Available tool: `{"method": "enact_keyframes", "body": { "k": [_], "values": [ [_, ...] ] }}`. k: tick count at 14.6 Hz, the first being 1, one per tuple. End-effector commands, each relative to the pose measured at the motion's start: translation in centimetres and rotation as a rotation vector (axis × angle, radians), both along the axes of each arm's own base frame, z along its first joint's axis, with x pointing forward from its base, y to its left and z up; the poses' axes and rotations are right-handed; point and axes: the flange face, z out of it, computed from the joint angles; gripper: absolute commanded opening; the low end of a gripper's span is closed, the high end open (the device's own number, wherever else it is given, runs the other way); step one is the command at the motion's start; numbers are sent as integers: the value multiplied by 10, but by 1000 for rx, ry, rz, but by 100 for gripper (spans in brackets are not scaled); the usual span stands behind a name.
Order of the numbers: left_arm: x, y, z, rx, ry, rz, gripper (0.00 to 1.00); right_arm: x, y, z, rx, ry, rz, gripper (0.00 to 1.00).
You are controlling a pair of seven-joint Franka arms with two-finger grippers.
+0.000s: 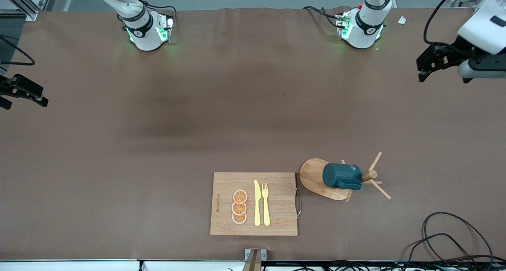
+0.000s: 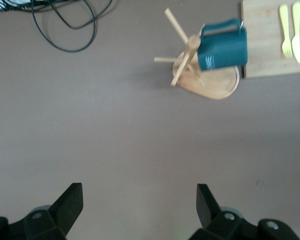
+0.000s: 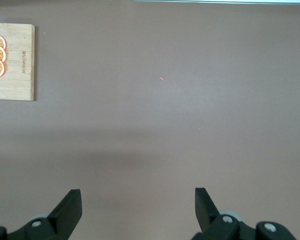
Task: Pass cup and hang on rack
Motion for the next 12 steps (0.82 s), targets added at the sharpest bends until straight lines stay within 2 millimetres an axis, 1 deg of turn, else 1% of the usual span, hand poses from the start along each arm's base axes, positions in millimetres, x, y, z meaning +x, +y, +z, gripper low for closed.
{"method": "enact_keyframes", "body": {
  "k": [1, 2, 4, 6, 7, 10, 12],
  "values": [
    [-26, 7, -6, -22, 40, -21, 100, 0, -2, 1, 17, -9, 8, 100],
    [-33, 3, -6, -20, 45, -26, 100, 0, -2, 1, 17, -7, 8, 100],
    [-39, 5, -9, -20, 55, -14, 100, 0, -2, 1, 17, -7, 8, 100],
    [-51, 4, -16, -32, 69, -6, 100, 0, -2, 1, 17, -9, 8, 100],
    [-54, 5, -17, -31, 71, -3, 100, 0, -2, 1, 17, -9, 8, 100],
    [-54, 7, -21, -31, 65, 12, 100, 0, -2, 1, 17, -9, 8, 100],
    [-52, 18, -22, -32, 62, 33, 100, 0, -2, 1, 17, -9, 8, 100]
  ]
}}
